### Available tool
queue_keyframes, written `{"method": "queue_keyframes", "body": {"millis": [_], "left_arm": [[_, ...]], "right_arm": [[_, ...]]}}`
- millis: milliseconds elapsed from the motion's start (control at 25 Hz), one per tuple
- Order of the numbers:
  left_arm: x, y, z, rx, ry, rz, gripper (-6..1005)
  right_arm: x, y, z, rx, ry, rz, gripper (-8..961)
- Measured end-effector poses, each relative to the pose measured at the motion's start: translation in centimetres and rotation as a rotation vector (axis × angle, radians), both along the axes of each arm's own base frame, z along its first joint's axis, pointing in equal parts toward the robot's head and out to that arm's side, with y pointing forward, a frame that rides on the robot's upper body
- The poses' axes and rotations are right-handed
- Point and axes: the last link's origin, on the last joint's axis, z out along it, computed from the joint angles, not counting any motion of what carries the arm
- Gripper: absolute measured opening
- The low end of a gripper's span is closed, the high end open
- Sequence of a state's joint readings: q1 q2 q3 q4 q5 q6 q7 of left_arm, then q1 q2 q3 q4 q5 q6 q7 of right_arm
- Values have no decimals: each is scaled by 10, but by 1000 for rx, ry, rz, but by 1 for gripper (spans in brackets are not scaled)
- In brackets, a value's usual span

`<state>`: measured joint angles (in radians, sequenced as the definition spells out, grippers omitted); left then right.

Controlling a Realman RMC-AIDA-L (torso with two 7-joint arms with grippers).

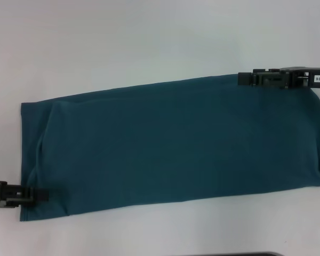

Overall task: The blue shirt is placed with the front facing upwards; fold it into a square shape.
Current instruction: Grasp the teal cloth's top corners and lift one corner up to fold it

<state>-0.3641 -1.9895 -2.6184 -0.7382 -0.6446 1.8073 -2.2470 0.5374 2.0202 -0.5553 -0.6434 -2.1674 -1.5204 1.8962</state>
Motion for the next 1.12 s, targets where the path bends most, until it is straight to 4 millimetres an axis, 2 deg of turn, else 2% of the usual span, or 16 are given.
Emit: {"method": "queue_keyframes", "body": {"millis": [120,280,400,600,720,880,1120], "left_arm": [[4,-1,4,-3,-23,-21,618],[15,-1,20,48,-94,-70,616],[23,11,29,111,-140,-69,614],[33,44,10,155,-114,37,610],[35,52,5,157,-97,53,605],[32,55,3,159,-62,81,587],[21,48,3,128,-12,108,566]], "right_arm": [[0,0,0,-3,3,1,894],[-1,0,1,-2,2,2,895],[0,-1,1,-1,1,0,895],[2,-2,0,-4,6,-8,895],[2,-2,0,-3,5,-10,894],[2,-2,-1,-2,7,-12,894],[3,-2,0,-3,12,-24,895]]}}
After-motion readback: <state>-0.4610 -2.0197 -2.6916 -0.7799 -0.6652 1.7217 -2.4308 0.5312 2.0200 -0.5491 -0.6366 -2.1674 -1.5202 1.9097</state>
